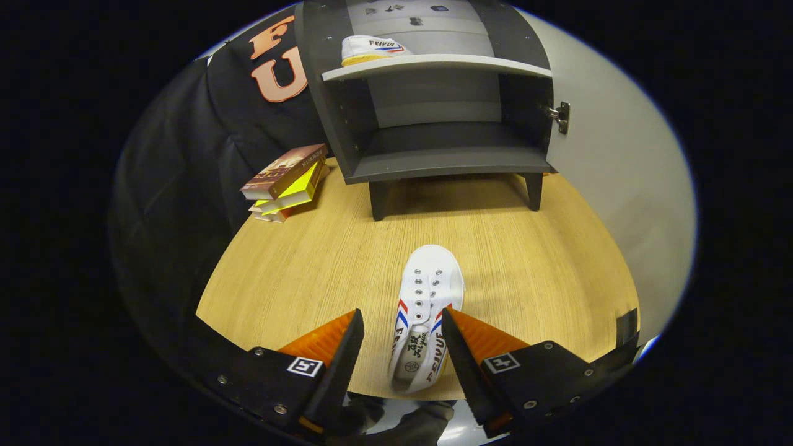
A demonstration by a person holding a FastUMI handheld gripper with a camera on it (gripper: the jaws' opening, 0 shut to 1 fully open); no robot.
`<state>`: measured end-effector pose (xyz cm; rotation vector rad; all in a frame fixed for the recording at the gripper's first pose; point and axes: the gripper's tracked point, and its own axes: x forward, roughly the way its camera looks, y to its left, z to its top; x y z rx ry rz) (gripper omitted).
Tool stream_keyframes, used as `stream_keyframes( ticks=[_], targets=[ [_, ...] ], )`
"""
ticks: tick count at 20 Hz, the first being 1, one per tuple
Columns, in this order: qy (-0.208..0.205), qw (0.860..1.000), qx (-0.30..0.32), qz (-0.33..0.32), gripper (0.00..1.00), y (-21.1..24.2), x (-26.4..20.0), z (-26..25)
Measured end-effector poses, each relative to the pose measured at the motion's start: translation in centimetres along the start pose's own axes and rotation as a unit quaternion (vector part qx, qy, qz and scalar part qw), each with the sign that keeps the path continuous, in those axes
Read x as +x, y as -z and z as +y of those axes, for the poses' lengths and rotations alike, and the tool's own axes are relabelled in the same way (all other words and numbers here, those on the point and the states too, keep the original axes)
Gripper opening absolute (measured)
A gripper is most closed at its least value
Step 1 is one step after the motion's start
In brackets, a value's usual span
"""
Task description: Open the shoe cabinet door, grab the shoes and put them into the shoe cabinet, then close the shoe cabinet door.
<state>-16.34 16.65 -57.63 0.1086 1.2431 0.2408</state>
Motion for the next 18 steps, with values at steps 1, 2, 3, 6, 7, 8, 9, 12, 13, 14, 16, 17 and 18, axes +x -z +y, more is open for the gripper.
stream_keyframes(
  ticks=[1, 2, 3, 6, 7, 8, 9, 12, 13, 14, 16, 17, 18],
  targets=[
    [0.004, 1.0, -0.001, 0.004, 0.77, 0.6, 0.7, 0.2],
    [0.005, 1.0, 0.0, 0.011, 0.75, 1.3, 1.4, 0.3],
    [0.006, 1.0, 0.004, 0.017, 0.73, 2.0, 2.1, 0.5],
    [0.014, 0.999, 0.012, 0.035, 0.68, 4.1, 3.8, 0.6],
    [0.016, 0.999, 0.016, 0.037, 0.66, 4.5, 4.3, 0.7],
    [0.021, 0.999, 0.016, 0.036, 0.63, 4.8, 4.8, 0.8],
    [0.031, 0.999, 0.013, 0.033, 0.58, 5.0, 5.3, 0.7],
    [0.069, 0.997, 0.013, 0.024, 0.47, 5.2, 6.8, 0.1],
    [0.081, 0.996, 0.016, 0.01, 0.4, 4.7, 7.1, -0.2],
    [0.095, 0.995, 0.02, 0.006, 0.36, 4.7, 7.2, -0.5],
    [0.096, 0.995, 0.028, -0.005, 0.22, 4.7, 7.2, -0.3],
    [0.087, 0.996, 0.034, 0.0, 0.15, 4.8, 7.2, 0.1],
    [0.085, 0.996, 0.04, 0.002, 0.09, 4.8, 7.3, 0.0]
  ],
)
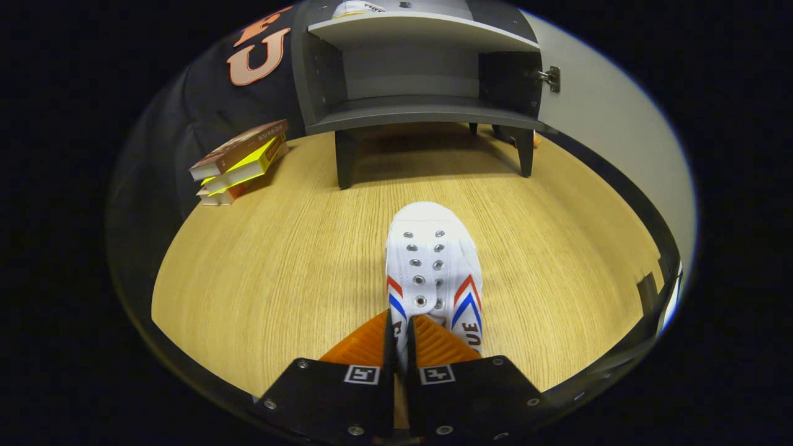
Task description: Open the shoe cabinet door, grab the shoes and put them into the shoe cabinet, then close the shoe cabinet door.
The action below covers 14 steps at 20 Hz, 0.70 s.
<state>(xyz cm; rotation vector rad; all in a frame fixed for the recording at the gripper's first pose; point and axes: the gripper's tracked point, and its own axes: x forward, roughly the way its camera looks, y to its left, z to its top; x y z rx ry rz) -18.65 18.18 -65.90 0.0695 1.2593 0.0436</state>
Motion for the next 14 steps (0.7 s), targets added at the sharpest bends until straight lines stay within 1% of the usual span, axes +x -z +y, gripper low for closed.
stream_keyframes(
  ticks=[1, 3, 5, 8, 14],
  targets=[
    [0.001, 1.0, 0.001, 0.004, 0.03, -0.2, -0.1, -0.1],
    [0.002, 1.0, -0.004, 0.004, 0.0, -1.3, -0.7, -0.4],
    [0.006, 1.0, -0.008, -0.011, 0.0, -3.3, -1.9, -1.1],
    [0.004, 0.999, 0.002, -0.038, 0.0, -6.8, -4.4, -1.9],
    [-0.006, 0.995, -0.003, -0.102, 0.0, -16.0, -11.6, -3.0]
  ],
)
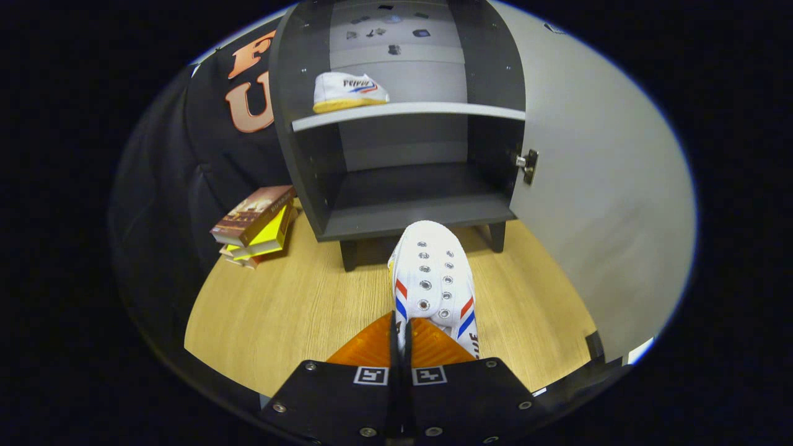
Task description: Open the shoe cabinet door, grab the shoes and put them into the shoe cabinet, then close the shoe cabinet door.
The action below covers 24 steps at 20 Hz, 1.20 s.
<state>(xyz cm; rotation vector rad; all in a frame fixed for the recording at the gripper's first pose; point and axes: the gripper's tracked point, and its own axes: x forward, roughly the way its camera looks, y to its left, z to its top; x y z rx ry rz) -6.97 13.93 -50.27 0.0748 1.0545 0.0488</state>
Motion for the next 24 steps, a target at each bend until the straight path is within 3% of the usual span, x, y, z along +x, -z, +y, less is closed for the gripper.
stream_keyframes(
  ticks=[7, 11, 17, 24],
  targets=[
    [-0.007, 0.999, -0.028, -0.02, 0.0, -10.9, -4.6, -0.8],
    [-0.025, 0.998, -0.035, -0.044, 0.0, -16.8, -4.8, 0.5],
    [0.002, 0.996, -0.059, -0.068, 0.0, -24.8, 1.5, 0.0],
    [0.02, 0.997, -0.054, -0.043, 0.0, -29.9, 11.1, 0.0]
  ],
)
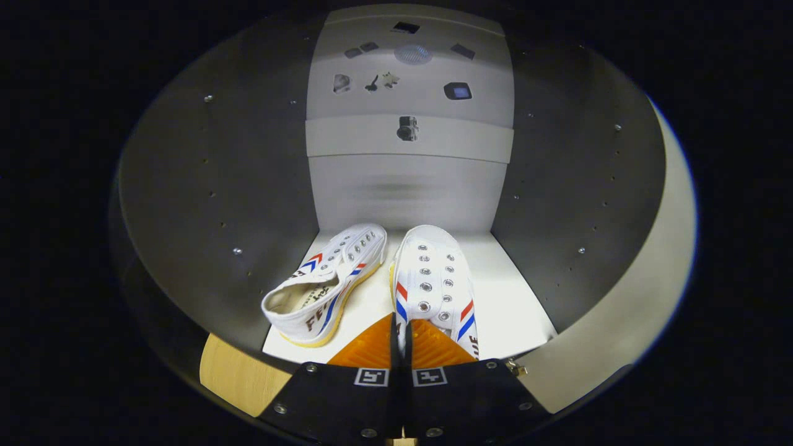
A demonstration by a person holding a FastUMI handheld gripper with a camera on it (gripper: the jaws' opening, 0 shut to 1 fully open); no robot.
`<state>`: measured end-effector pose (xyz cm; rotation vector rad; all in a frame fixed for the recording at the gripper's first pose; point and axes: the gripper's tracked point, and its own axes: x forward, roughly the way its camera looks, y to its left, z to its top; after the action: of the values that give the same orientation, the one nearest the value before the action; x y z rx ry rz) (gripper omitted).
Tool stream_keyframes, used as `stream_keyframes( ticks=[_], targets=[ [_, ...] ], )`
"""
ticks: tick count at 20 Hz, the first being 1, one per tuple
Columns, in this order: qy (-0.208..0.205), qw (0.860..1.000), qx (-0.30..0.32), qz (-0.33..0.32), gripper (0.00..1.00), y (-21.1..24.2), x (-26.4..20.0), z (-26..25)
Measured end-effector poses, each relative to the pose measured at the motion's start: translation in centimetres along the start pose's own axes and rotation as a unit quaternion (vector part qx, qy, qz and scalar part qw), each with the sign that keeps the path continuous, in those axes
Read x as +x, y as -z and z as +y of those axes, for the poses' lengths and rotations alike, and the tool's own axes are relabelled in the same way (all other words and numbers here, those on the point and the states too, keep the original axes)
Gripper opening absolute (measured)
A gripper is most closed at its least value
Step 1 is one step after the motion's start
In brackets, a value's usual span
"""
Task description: Open the shoe cabinet door, grab the shoes and put them into the shoe cabinet, then close the shoe cabinet door.
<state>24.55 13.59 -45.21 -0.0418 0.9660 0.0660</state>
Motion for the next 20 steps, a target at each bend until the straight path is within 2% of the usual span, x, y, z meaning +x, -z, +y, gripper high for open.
stream_keyframes(
  ticks=[4, 8, 13, 18, 20],
  targets=[
    [0.007, 1.0, 0.009, 0.002, 0.0, -1.0, 3.7, 0.1],
    [0.01, 1.0, 0.007, -0.005, 0.02, -1.2, 4.7, 0.2],
    [0.027, 0.997, -0.004, -0.07, 0.31, -2.9, 1.6, -0.3],
    [0.011, 0.991, 0.031, -0.132, 0.46, -3.5, -5.3, -1.0],
    [0.003, 0.988, 0.045, -0.144, 0.56, -2.7, -7.8, -1.2]
  ],
)
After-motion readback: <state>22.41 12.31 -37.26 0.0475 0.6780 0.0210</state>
